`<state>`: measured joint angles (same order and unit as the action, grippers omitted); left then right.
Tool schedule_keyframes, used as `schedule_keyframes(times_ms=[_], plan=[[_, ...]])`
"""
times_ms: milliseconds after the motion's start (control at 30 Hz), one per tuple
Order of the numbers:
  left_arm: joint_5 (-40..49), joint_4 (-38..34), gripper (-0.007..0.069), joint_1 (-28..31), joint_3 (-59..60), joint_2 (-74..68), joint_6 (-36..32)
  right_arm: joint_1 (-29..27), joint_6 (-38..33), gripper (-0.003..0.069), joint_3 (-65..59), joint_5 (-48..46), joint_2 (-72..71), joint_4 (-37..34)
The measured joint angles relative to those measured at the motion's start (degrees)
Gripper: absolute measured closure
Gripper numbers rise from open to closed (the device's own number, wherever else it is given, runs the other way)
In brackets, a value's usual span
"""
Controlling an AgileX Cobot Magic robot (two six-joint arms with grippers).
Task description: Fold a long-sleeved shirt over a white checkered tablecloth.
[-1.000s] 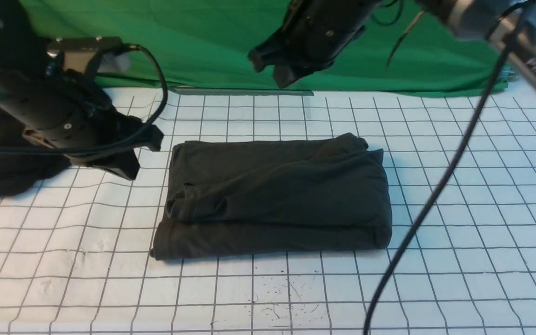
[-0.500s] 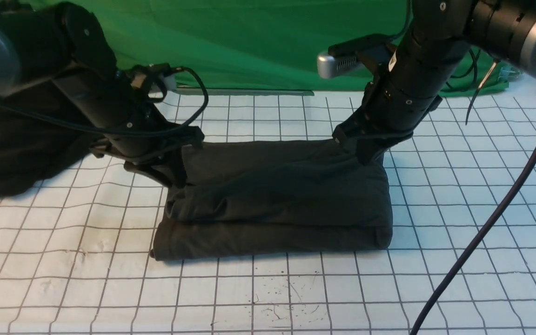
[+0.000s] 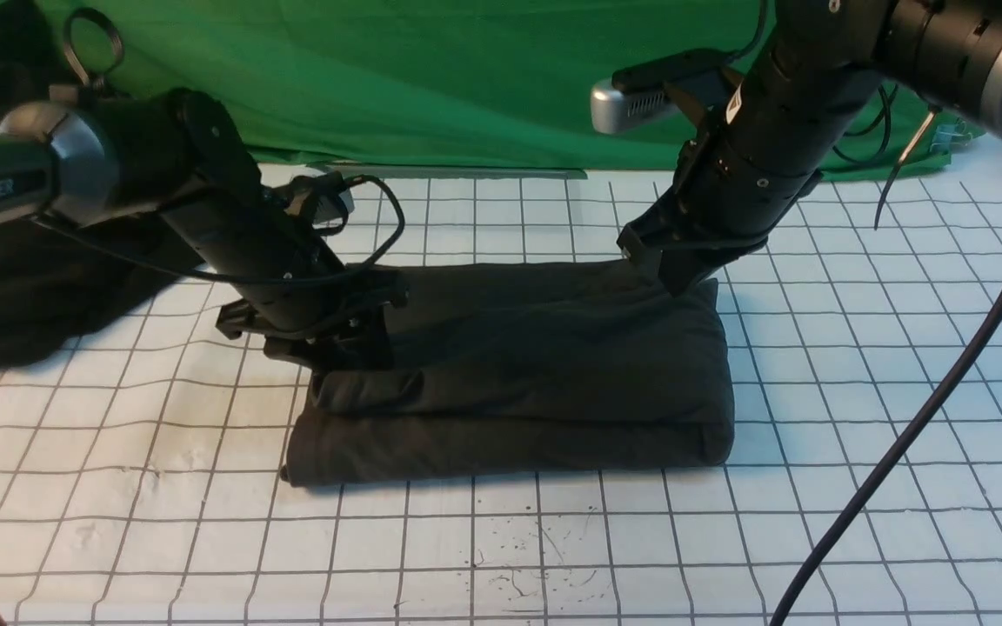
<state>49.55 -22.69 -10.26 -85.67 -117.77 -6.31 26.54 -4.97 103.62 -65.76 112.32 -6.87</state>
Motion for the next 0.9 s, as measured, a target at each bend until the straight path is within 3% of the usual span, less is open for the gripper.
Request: schedule_keyframes(times_ms=[100,167,367,533,767,900], plan=[[-0.45,0.0,0.0524,0.0,-0.42,-0.41,-2.53,0.0,-0.26,0.0662,0.0,0.0,0.0,0.0],[0.51,0.33,0.058,0.0,-2.02,-0.47,-3.44,0.0,-0.56,0.0662,0.0,0.0,0.0,0.0],[4.0,3.46,0.0592,0.0,-7.19,-0.47,-3.75,0.0,-0.99,0.0662,0.0,0.0,0.0,0.0],[2.96,8.02,0.0592,0.0,-8.2,-0.47,-0.35,0.0,-1.06,0.0664,0.0,0.18,0.0,0.0],[-0.6,8.83,0.0589,0.0,-8.2,-0.47,0.21,0.0,-1.2,0.0664,0.0,1.85,0.0,0.0],[0.2,10.79,0.0531,0.0,-8.49,-0.47,0.39,0.0,-1.2,0.0664,0.0,1.91,0.0,0.0]])
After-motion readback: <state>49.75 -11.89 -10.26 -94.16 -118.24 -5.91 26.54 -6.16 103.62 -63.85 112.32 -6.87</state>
